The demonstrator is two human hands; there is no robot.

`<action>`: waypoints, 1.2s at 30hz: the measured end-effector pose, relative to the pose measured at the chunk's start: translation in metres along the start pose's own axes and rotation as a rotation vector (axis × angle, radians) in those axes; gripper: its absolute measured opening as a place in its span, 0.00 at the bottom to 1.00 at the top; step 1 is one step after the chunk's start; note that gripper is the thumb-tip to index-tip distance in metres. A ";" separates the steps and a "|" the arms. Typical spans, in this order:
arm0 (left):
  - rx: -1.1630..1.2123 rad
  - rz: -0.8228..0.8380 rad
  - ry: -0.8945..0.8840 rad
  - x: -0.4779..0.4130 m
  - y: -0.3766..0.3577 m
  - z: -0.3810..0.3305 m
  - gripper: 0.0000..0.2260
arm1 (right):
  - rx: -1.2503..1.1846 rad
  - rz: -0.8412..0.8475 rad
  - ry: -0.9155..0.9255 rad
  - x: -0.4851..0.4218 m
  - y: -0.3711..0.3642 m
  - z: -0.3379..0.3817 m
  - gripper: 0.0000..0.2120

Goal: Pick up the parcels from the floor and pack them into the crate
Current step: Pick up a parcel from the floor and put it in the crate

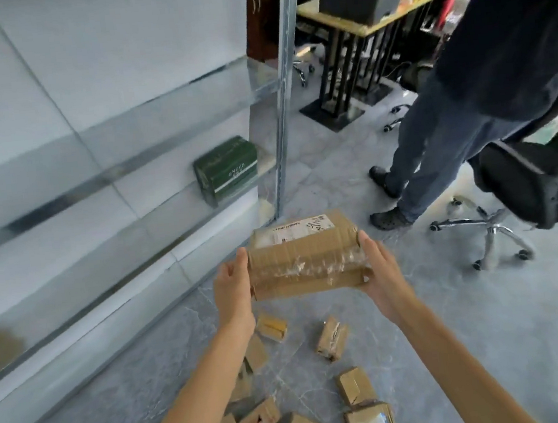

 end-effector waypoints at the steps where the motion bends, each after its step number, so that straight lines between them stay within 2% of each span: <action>1: 0.046 0.014 -0.035 0.013 0.007 -0.022 0.12 | -0.027 0.032 0.027 0.013 -0.009 0.015 0.28; 3: 0.104 0.042 -0.102 0.042 0.020 -0.061 0.10 | -0.076 0.060 0.043 0.039 -0.023 0.039 0.20; 7: 0.057 0.128 -0.263 0.092 0.039 -0.124 0.06 | -0.071 0.062 0.077 0.080 -0.044 0.086 0.30; 10: 0.020 0.228 -0.350 0.126 0.047 -0.156 0.04 | -0.076 0.073 0.172 0.110 -0.056 0.128 0.18; 13: 0.074 0.260 -0.409 0.147 0.062 -0.181 0.06 | -0.037 0.186 0.223 0.136 -0.072 0.159 0.11; 15: 0.101 0.268 -0.444 0.156 0.072 -0.196 0.07 | -0.002 0.278 0.196 0.150 -0.082 0.165 0.18; 19: 0.068 0.277 -0.428 0.170 0.082 -0.221 0.10 | -0.080 0.445 0.101 0.173 -0.096 0.158 0.34; 21: 0.061 0.224 -0.410 0.170 0.091 -0.224 0.16 | -0.164 0.409 0.099 0.175 -0.096 0.154 0.34; 24: 0.004 0.107 -0.388 0.182 0.104 -0.212 0.33 | -0.307 0.286 0.160 0.177 -0.096 0.151 0.33; 25: -0.053 0.140 -0.388 0.190 0.098 -0.205 0.39 | -0.333 0.232 0.195 0.180 -0.097 0.148 0.33; 27: -0.154 0.334 -0.418 0.213 0.068 -0.192 0.48 | -0.332 0.164 0.261 0.190 -0.106 0.141 0.37; 29: -0.098 0.449 -0.451 0.225 0.048 -0.191 0.48 | -0.275 0.170 0.311 0.207 -0.125 0.127 0.41; 32: 0.018 0.360 -0.474 0.213 0.058 -0.206 0.53 | -0.163 0.233 0.413 0.235 -0.151 0.107 0.45; 34: 0.011 0.345 -0.534 0.209 0.070 -0.213 0.49 | -0.129 0.293 0.442 0.248 -0.162 0.099 0.45; 36: 0.026 0.360 -0.548 0.209 0.082 -0.215 0.39 | -0.098 0.320 0.441 0.253 -0.165 0.096 0.44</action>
Point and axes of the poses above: each hand's wrist, its own x-axis away from the middle knuckle, its own y-axis out of the back of the hand, z = x × y, the point moved 8 cm from there along -x, towards the middle knuckle, and after that the axes turned 10 degrees about -x, right-handed, at the moved point
